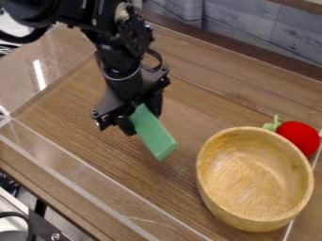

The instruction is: Remove the green stick from the brown bowl and put it on the table

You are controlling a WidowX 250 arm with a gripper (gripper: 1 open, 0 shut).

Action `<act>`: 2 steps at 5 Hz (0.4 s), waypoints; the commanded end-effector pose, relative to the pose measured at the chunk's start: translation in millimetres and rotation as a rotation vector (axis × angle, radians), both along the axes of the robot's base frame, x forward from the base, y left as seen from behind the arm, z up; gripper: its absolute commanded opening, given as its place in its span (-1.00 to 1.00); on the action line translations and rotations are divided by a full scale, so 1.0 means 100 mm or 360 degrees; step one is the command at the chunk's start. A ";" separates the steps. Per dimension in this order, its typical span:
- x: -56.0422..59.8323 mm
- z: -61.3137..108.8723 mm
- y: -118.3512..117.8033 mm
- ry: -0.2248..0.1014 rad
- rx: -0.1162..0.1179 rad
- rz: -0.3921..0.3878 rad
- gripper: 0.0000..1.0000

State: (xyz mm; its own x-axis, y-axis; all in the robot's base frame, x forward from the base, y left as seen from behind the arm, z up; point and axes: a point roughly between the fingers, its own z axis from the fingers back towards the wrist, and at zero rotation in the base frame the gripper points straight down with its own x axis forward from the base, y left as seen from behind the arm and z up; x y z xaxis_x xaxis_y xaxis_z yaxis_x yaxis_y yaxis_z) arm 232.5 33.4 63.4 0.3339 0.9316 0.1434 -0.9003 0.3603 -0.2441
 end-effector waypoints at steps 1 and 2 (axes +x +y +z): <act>0.05 -0.02 0.11 -0.0016 0.0025 0.0078 -1.00; 0.05 -0.01 0.08 0.0000 0.0039 0.0113 -1.00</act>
